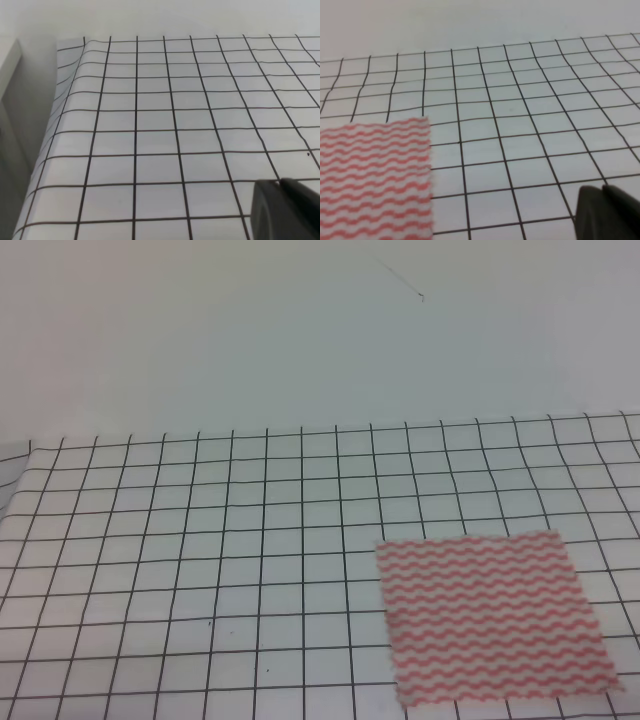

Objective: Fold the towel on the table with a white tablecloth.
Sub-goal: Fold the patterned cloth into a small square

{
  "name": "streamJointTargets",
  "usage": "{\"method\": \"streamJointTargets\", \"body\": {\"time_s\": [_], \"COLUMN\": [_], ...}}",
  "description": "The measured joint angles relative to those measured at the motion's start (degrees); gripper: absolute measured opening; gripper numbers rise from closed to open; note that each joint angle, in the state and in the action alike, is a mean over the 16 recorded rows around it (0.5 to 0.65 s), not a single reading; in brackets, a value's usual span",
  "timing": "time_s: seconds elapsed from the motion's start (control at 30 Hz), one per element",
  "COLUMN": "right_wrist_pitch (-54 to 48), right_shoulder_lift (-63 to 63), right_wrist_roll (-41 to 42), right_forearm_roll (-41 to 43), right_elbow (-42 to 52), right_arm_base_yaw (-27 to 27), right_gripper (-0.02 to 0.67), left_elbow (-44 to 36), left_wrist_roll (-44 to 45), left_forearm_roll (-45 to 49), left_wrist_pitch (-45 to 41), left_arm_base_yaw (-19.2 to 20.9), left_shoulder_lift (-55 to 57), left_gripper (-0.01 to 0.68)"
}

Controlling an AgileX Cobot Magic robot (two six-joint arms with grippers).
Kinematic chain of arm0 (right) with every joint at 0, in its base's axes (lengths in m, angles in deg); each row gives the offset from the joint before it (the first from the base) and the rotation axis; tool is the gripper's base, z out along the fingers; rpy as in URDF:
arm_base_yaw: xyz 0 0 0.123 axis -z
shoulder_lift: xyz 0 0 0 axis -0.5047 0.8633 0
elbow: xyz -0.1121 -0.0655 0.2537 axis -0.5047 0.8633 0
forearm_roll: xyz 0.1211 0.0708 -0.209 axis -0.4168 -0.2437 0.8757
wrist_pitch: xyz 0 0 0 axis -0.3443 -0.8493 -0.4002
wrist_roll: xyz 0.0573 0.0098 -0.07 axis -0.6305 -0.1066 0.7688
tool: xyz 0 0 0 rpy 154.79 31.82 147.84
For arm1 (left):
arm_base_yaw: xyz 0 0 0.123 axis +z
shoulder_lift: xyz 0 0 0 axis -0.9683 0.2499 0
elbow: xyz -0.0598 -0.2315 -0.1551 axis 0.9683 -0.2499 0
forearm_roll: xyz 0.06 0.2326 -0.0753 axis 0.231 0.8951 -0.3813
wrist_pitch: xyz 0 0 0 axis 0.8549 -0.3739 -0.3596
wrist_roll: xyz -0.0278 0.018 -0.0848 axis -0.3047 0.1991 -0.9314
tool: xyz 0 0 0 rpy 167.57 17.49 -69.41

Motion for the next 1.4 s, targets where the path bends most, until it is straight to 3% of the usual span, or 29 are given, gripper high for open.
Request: {"method": "streamJointTargets", "body": {"time_s": [0.23, 0.4, 0.63, 0.83, 1.07, 1.27, 1.4], "right_wrist_pitch": [1.21, 3.77, 10.61, 16.65, 20.16, 20.06, 17.92], "right_shoulder_lift": [0.0, 0.0, 0.0, 0.0, 0.0, 0.01, 0.03], "right_wrist_roll": [-0.25, -0.79, 0.08, 3.16, 7.15, 8.18, 12.69], "right_forearm_roll": [-6.49, -18.79, -41.34, -54.74, -58.43, -59.36, -59.59], "right_elbow": [0.0, 0.0, 0.0, 0.0, 0.0, -0.16, -1.97], "right_arm_base_yaw": [0.0, 0.0, 0.0, 0.0, 0.0, 0.0, 0.0], "right_gripper": [-0.001, -0.001, -0.001, -0.001, -0.001, -0.001, -0.001], "left_elbow": [0.0, 0.0, 0.0, 0.0, 0.0, 0.72, 3.08], "left_wrist_roll": [-0.04, -1.79, -6.51, -10.2, -10.53, -8.87, -3.03], "left_forearm_roll": [-0.12, -4.48, -22.54, -42.29, -54.98, -58.21, -58.45], "left_wrist_pitch": [0.09, 1.51, 6.22, 10.46, 12.75, 12.84, 11.49], "left_arm_base_yaw": [0.0, 0.0, 0.0, 0.0, 0.0, 0.0, 0.0], "left_shoulder_lift": [0.0, 0.0, 0.0, 0.0, 0.0, 0.0, 0.0], "left_gripper": [0.0, 0.0, 0.0, 0.0, 0.0, 0.0, 0.0]}}
